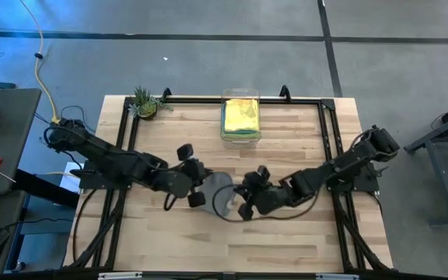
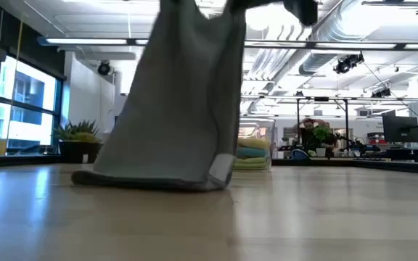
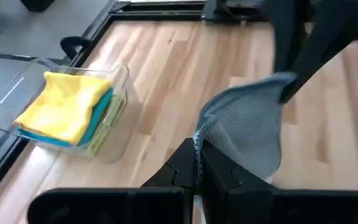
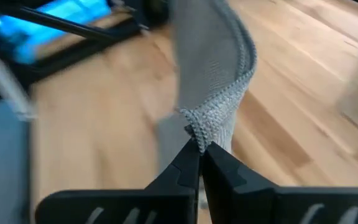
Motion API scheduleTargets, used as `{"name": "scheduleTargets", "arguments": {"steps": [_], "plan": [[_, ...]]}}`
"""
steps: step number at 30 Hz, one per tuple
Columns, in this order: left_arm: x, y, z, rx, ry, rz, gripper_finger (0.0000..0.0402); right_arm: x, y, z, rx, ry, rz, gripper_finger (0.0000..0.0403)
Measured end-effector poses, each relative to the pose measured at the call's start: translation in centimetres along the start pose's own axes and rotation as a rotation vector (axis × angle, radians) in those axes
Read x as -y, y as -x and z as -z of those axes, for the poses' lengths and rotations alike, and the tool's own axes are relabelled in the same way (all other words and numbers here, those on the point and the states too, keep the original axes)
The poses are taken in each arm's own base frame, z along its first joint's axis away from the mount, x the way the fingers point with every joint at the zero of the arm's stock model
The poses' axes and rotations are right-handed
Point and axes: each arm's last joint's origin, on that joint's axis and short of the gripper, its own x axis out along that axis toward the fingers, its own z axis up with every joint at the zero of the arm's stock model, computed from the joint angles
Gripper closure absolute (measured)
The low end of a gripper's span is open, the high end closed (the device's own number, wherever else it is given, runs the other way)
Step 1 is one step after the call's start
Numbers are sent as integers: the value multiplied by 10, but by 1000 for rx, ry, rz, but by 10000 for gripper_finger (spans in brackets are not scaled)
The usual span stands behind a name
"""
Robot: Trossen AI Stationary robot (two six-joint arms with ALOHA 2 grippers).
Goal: Fold microfiber towels
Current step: Fold the gray microfiber cloth
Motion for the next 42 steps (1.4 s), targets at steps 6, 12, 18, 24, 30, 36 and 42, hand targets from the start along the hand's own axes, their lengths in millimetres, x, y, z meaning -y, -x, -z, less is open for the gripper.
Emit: {"name": "scheduleTargets", "arguments": {"steps": [6, 12, 18, 24, 30, 36, 42], "plan": [[-17, -39, 37, -51, 39, -40, 401, 34, -16, 16, -45, -5, 117, 403], [-43, -69, 66, -32, 92, -101, 395, 57, -30, 26, -53, -10, 187, 403], [-53, -80, 82, -105, 86, -64, 329, 82, -41, 43, -88, -35, 268, 403], [-47, -69, 91, -129, 49, 7, 244, 102, -43, 65, -130, -77, 358, 403], [-22, -64, 124, -151, -2, 198, 232, 115, -36, 82, -182, -93, 415, 402], [-12, -72, 150, -151, 6, 214, 282, 113, -25, 86, -279, -58, 402, 356], [-19, -84, 169, -212, -36, 149, 334, 103, 8, 74, -315, -32, 399, 250]]}}
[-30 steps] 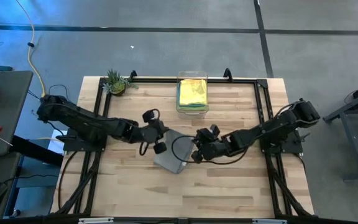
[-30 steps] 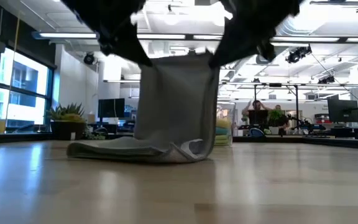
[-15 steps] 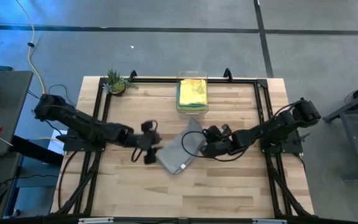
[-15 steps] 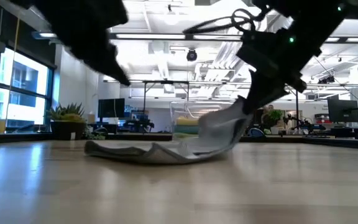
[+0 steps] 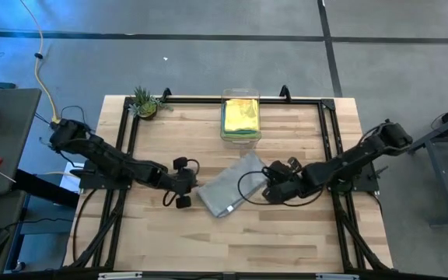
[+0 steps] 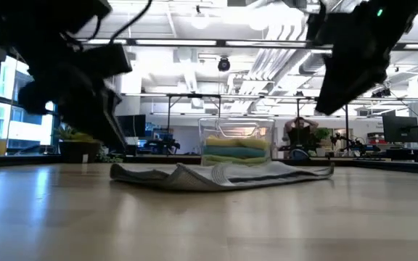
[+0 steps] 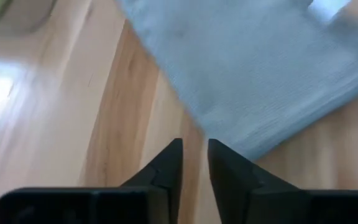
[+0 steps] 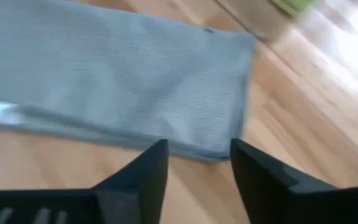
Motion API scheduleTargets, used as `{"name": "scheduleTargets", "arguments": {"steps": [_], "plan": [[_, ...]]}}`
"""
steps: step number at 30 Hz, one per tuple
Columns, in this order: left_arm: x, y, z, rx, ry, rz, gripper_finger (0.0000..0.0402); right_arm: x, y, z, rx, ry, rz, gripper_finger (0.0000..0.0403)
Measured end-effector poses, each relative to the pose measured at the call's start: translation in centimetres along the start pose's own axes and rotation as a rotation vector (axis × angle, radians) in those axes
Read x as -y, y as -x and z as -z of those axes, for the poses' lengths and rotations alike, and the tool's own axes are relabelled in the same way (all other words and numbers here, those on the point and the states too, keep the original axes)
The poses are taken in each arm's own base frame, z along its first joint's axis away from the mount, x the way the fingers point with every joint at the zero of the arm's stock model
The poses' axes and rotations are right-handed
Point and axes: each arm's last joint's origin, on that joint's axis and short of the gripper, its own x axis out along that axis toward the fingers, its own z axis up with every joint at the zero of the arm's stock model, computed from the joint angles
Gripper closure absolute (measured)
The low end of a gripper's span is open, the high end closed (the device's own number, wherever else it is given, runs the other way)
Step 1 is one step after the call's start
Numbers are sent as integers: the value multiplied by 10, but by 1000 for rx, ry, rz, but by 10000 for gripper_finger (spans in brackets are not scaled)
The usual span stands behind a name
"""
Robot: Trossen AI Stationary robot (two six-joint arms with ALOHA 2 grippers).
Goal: Fold microfiber towels
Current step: Fold the gray microfiber cloth
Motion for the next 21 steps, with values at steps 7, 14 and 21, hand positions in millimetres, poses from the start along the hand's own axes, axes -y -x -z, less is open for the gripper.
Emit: {"name": "scheduleTargets", "arguments": {"steps": [7, 14, 21], "plan": [[-2, -24, 9, -42, -41, 69, 384, -28, 18, 8, 97, 81, -217, 239], [24, -43, 6, -10, -86, 244, 397, -50, 23, 20, 132, 150, -341, 377], [75, -51, -4, 68, -89, 398, 401, -54, 28, 30, 52, 219, -417, 357]]}}
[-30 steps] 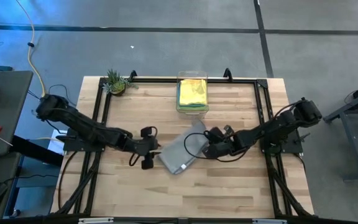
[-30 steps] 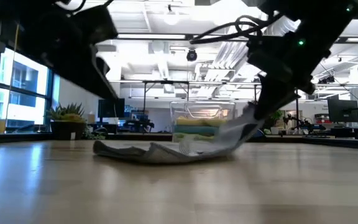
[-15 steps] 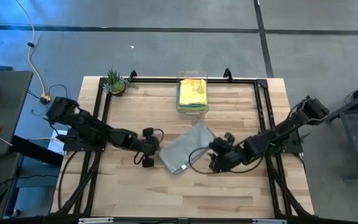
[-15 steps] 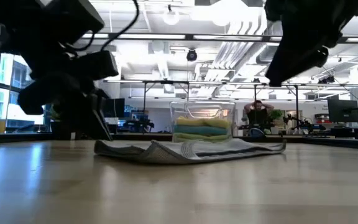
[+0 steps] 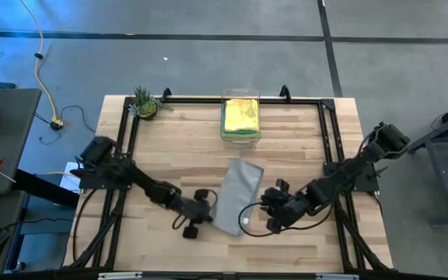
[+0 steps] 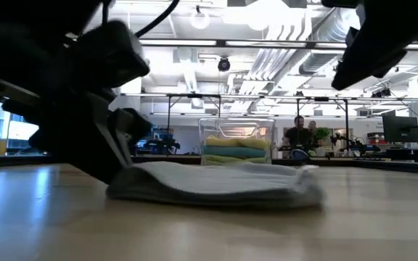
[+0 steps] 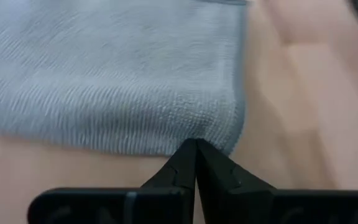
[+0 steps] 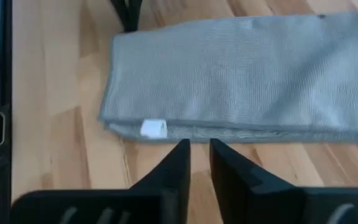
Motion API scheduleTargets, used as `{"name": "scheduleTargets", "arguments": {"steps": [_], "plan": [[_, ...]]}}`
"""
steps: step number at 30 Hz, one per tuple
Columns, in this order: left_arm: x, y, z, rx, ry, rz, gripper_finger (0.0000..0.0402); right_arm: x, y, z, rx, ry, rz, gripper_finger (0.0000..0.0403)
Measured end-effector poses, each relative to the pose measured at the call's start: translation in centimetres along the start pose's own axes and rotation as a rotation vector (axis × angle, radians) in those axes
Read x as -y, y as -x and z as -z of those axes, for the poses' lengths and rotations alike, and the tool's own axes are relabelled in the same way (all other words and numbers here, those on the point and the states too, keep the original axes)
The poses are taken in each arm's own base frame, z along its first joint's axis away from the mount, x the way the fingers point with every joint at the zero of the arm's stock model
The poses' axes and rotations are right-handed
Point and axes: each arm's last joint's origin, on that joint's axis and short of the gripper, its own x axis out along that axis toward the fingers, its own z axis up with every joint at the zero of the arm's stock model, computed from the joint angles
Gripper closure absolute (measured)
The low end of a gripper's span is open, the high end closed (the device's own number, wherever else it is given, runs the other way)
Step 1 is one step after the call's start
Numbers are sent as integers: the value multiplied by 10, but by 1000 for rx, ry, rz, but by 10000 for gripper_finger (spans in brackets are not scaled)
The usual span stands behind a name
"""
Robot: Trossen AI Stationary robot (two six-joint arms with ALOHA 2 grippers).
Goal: Fold microfiber towels
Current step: Fold the gray microfiber cloth
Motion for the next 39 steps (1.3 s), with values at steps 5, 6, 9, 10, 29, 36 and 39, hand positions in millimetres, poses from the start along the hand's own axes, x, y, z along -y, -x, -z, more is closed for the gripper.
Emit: {"name": "scheduleTargets", "arguments": {"steps": [5, 6, 9, 10, 29, 36, 39], "plan": [[23, -30, -13, 85, -15, 21, 401, -6, 3, 6, -12, 24, -27, 326], [26, -35, -17, 96, -17, 27, 401, -8, 4, 8, -15, 29, -34, 320], [35, -43, -30, 95, -43, 60, 401, -12, 7, 11, -14, 36, -53, 299], [38, -41, -33, 76, -55, 66, 401, -15, 6, 12, -2, 38, -60, 293], [62, -4, -41, 24, -80, -2, 313, -96, -52, 43, -93, 565, -81, 242], [61, -5, -40, 28, -78, -4, 279, -110, -75, 48, -205, 693, 60, 243], [61, -6, -39, 25, -79, -5, 277, -113, -79, 47, -210, 703, 93, 257]]}}
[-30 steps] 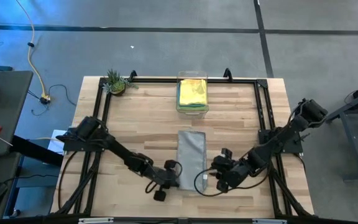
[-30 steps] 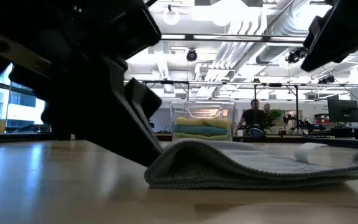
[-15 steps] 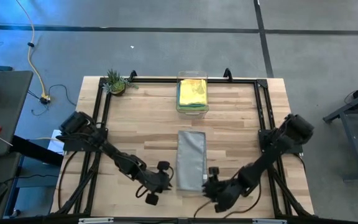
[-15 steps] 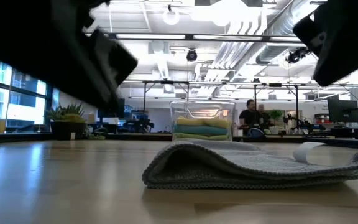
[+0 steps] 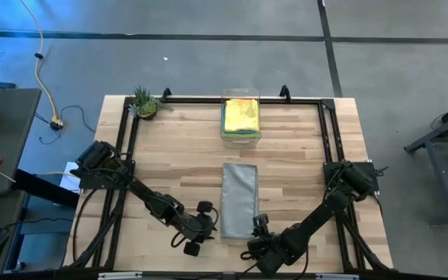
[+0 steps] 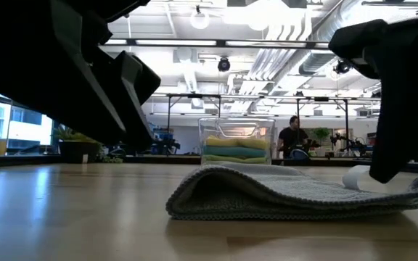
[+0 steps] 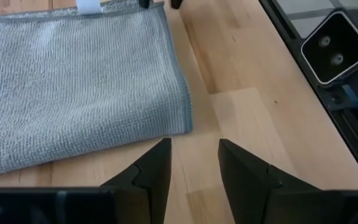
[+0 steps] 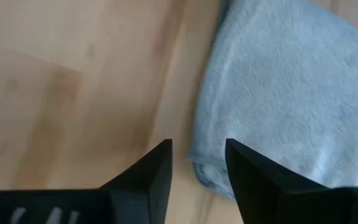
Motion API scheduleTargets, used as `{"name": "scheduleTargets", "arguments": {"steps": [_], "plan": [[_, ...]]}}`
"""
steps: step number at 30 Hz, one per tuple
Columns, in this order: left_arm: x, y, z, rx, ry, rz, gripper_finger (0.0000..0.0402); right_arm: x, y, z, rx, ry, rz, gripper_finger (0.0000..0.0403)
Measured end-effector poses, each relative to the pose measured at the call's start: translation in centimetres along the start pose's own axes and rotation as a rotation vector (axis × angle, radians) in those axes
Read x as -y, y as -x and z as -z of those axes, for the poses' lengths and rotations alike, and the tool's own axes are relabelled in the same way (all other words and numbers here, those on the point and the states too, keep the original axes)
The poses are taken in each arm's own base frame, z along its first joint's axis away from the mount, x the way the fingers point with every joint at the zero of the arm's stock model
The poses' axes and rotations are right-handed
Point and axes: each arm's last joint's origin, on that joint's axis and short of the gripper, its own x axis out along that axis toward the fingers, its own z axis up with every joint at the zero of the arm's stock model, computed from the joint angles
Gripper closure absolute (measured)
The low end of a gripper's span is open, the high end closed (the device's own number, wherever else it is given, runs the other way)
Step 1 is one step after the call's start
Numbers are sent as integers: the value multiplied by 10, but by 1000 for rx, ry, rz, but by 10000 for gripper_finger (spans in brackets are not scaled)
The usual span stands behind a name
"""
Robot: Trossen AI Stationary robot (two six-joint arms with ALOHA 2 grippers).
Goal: Fold microfiber towels
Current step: Fold the gray microfiber cloth
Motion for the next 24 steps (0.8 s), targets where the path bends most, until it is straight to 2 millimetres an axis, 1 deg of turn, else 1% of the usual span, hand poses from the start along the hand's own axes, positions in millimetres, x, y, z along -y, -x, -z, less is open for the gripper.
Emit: {"name": "scheduleTargets", "arguments": {"steps": [4, 12, 13, 16, 20, 24], "plan": [[0, 0, 0, 2, 0, 0, 280, 2, -4, 0, -16, 2, 14, 292], [0, 0, 0, 2, 0, -2, 286, 4, -5, 0, -25, 0, 17, 393], [0, 0, 0, 2, 1, -2, 286, 4, -5, 0, -21, 2, 24, 397], [0, 0, 0, 3, 1, -1, 286, 6, -2, -1, -11, -2, 42, 393], [0, 0, 0, -1, 8, 13, 286, 11, 8, -5, 18, -13, 64, 400], [0, 0, 0, 1, 9, 5, 286, 16, 21, -12, 12, -6, 109, 399]]}}
